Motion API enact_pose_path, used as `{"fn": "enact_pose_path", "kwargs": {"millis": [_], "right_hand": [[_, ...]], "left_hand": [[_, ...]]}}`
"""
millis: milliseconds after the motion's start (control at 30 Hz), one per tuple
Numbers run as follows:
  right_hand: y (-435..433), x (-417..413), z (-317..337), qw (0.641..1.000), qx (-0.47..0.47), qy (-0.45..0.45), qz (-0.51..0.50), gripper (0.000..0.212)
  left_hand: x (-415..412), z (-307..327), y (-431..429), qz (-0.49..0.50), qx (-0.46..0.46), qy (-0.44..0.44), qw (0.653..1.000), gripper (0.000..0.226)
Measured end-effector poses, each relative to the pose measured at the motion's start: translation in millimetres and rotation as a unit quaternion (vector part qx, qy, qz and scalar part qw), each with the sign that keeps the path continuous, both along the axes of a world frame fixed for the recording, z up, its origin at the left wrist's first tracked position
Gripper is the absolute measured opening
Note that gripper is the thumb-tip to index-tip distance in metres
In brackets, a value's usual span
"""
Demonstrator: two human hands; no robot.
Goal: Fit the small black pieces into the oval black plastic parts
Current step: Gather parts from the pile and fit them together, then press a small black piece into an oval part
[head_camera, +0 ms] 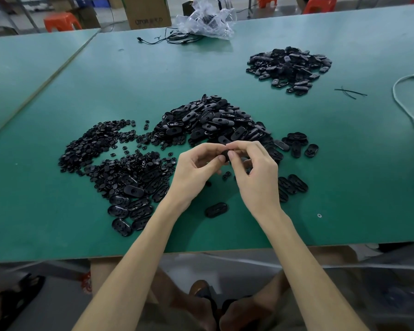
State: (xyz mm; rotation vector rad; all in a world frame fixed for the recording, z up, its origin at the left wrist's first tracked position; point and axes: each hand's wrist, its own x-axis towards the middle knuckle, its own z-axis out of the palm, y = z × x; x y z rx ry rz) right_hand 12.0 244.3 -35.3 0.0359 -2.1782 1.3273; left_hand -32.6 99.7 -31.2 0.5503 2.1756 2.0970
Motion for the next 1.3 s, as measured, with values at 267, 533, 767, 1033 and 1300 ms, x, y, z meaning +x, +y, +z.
{"fn": "enact_pose_path", "kwargs": {"millis": [267, 533, 767, 1033, 1300], "right_hand": [[0, -1, -2, 1.0, 0.007, -0.009, 0.018, 0.016], [-2, -2, -4, 0.999, 0.024, -0.016, 0.024, 0.025], [0, -1, -3, 0.999, 0.039, 0.009, 0.023, 0.021], [-1, 0, 1, 0.999, 0.033, 0.016, 0.016, 0.026], [0, 2, 6, 0.994, -0.023, 0.038, -0.096, 0.038]], "left_hand": [[-2, -5, 1, 0.021, -0.01, 0.021, 1.0, 0.02], [-3, -6, 0, 0.04, -0.019, 0.036, 0.998, 0.018], [-2, -4, -1, 0.032, -0.001, 0.035, 0.999, 0.017], [-1, -2, -1, 0.031, -0.008, 0.04, 0.999, 0.017], [-3, -2, 0, 0.08, -0.035, 0.052, 0.995, 0.024]]}}
